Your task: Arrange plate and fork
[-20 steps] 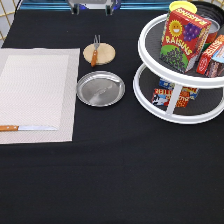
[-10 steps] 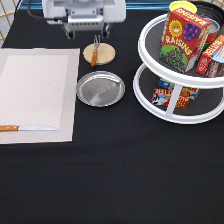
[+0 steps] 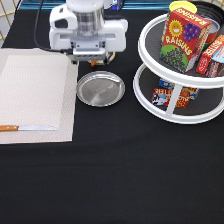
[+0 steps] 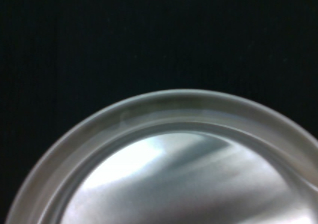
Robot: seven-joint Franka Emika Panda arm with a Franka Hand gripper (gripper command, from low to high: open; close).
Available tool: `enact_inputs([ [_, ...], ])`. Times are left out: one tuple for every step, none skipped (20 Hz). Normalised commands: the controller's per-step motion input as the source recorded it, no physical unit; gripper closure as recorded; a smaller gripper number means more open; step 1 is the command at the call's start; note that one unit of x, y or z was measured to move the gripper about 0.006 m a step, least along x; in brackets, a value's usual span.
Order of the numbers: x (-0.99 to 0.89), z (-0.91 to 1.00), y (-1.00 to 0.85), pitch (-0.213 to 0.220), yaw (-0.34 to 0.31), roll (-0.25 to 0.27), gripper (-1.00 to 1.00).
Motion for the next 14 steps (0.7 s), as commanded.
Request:
enact_inputs([
  [0.03, -0.50, 0.28, -0.019, 0.000, 0.000, -1.00],
  [0.06, -0.56, 0.23, -0.028, 0.000, 0.000, -1.00],
  [0.15, -0.49, 0.26, -0.027, 0.000, 0.000, -1.00],
  [0.25, -0.41, 0.18, -0.009, 0.000, 0.000, -1.00],
  [0.32, -0.33, 0.07, 0.000, 0.000, 0.001, -1.00],
  [0.34, -0.31, 0.02, 0.000, 0.000, 0.011, -1.00],
  [0.38, -0.29, 0.00, 0.000, 0.000, 0.019, -1.00],
  [0.45, -0.27, 0.00, 0.000, 0.000, 0.009, -1.00],
  [0.39, -0.30, 0.00, 0.000, 0.000, 0.026, -1.00],
  [0.38, -0.32, 0.00, 0.000, 0.000, 0.026, -1.00],
  [0.38, -0.31, 0.00, 0.000, 0.000, 0.026, -1.00],
  [0.39, -0.30, 0.00, 0.000, 0.000, 0.026, -1.00],
  [0.41, -0.24, 0.00, 0.000, 0.000, 0.018, -1.00],
  [0.40, -0.23, 0.00, 0.000, 0.000, 0.017, -1.00],
])
